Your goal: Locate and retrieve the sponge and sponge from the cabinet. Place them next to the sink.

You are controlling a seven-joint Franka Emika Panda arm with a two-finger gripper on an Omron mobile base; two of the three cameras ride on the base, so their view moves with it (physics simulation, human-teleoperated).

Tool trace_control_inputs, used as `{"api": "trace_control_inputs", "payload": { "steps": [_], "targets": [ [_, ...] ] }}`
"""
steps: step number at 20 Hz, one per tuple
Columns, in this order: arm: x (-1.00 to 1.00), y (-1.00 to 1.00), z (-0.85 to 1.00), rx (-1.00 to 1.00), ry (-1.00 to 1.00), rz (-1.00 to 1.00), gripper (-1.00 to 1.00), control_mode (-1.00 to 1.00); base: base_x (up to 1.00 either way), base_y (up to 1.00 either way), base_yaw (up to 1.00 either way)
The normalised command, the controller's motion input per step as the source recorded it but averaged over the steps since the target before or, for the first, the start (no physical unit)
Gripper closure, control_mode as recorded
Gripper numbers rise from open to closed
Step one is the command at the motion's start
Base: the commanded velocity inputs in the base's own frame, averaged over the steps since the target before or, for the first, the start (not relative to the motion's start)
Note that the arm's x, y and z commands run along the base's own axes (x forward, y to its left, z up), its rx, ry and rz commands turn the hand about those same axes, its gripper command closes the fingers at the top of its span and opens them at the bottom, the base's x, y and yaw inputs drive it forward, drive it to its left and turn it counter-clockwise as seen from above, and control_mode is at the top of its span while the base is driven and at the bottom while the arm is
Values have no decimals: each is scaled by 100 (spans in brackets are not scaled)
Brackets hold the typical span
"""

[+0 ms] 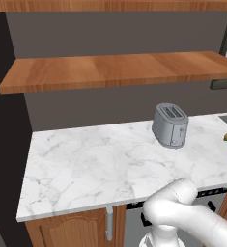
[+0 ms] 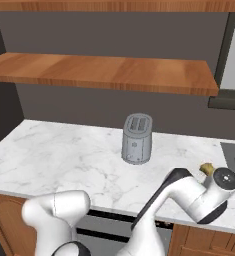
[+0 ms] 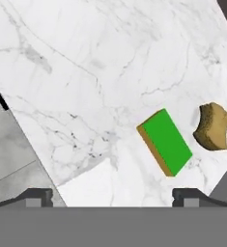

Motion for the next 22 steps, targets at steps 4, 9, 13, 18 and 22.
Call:
{"api": "trace_control_inputs", "payload": {
  "steps": [4, 9, 13, 18, 22],
  "targets": [
    [-39, 88, 5, -24, 0, 0, -100, -100, 0, 0, 0],
    [-20, 98, 1, -31, 8, 0, -100, -100, 0, 0, 0],
    [-16, 100, 1, -32, 11, 0, -100, -100, 0, 0, 0],
    [-13, 92, 9, -32, 10, 2, -100, -100, 0, 0, 0],
    [0, 45, 0, -19, 11, 2, -100, -100, 0, 0, 0]
  ]
}}
